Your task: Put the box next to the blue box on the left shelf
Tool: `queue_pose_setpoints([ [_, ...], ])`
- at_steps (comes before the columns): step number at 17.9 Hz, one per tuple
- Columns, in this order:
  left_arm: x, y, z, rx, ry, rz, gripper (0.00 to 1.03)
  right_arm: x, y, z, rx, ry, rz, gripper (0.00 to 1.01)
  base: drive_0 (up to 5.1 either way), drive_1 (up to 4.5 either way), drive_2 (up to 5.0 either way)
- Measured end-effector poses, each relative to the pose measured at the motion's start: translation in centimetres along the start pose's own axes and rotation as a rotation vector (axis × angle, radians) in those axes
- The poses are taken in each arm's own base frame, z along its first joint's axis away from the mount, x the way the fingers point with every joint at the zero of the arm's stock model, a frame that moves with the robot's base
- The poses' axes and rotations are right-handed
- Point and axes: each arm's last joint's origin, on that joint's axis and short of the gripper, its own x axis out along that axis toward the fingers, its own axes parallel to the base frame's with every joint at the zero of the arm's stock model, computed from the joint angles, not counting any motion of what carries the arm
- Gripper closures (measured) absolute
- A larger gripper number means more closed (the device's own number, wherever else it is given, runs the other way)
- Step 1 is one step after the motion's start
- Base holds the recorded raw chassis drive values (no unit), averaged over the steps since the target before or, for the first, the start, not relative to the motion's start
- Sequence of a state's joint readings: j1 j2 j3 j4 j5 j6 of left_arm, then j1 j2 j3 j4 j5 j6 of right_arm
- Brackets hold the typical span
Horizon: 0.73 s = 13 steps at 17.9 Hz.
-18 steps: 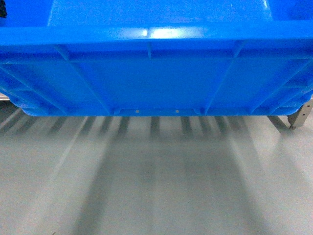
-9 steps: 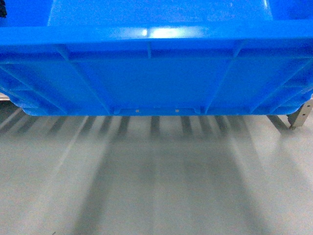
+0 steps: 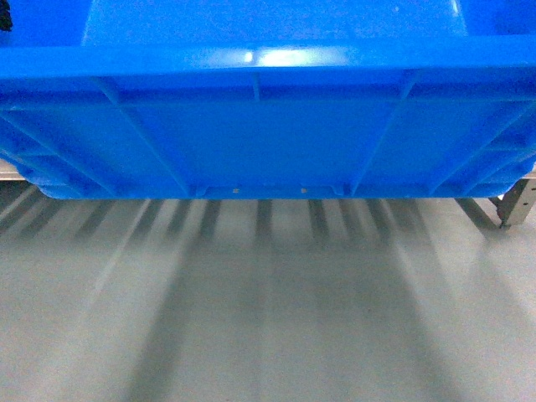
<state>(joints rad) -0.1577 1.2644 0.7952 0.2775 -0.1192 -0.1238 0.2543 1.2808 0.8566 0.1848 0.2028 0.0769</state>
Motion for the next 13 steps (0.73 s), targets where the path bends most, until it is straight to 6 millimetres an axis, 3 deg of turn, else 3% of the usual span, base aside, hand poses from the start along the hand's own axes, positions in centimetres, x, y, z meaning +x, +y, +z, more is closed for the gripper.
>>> queue_pose_setpoints([
  [13, 0.0, 0.0, 0.0, 0.0, 0.0, 0.0, 0.73, 0.01, 0.0, 0.0, -0.001, 0.0, 0.0, 0.94, 0.1, 4.33, -4.2],
])
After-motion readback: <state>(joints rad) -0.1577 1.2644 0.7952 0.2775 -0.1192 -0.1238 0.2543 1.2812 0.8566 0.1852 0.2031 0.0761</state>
